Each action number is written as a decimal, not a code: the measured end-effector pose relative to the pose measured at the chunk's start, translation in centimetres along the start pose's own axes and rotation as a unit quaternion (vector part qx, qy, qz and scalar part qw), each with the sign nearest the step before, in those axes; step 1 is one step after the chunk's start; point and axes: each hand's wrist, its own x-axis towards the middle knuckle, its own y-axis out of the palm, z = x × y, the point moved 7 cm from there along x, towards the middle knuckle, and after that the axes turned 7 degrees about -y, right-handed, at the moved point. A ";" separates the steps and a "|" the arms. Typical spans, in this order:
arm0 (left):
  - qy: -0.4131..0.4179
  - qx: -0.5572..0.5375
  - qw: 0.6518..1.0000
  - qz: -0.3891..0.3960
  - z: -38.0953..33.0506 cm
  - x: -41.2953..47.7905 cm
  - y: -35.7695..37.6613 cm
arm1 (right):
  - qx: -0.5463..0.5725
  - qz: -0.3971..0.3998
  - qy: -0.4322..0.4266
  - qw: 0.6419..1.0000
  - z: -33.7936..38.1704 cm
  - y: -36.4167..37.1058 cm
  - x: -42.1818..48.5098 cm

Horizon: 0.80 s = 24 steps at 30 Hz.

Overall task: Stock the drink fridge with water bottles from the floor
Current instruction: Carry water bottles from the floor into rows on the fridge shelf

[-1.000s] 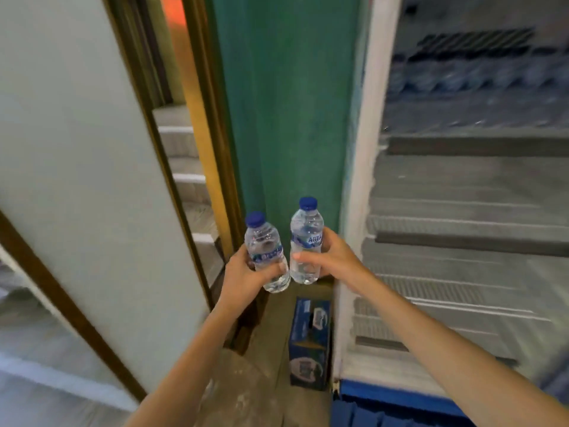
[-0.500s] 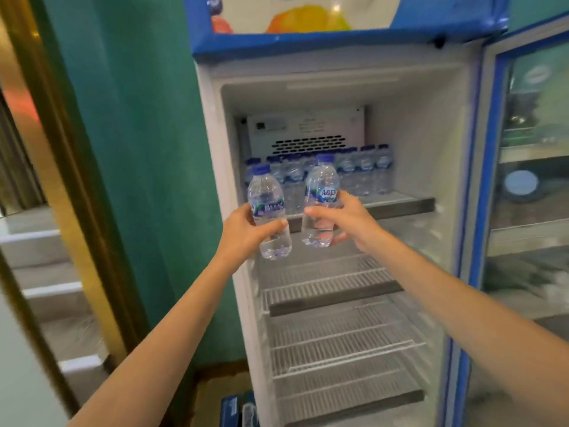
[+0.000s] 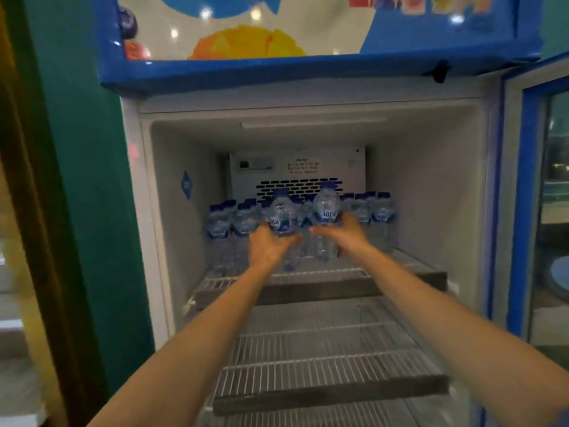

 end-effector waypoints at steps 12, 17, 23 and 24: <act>-0.093 0.110 0.990 -0.005 1.9 2.6 6.0 | -0.019 0.031 0.019 0.999 -6.6 1.8 5.8; -0.116 0.171 0.978 0.034 2.1 2.4 7.0 | -0.046 0.052 0.021 0.997 -7.3 1.8 5.9; -0.109 0.262 0.954 0.093 2.6 2.3 7.4 | -0.081 0.074 0.036 0.993 -7.9 2.2 6.4; -0.102 0.265 0.954 0.092 2.5 2.4 7.4 | -0.079 0.075 0.035 0.993 -8.0 2.2 6.5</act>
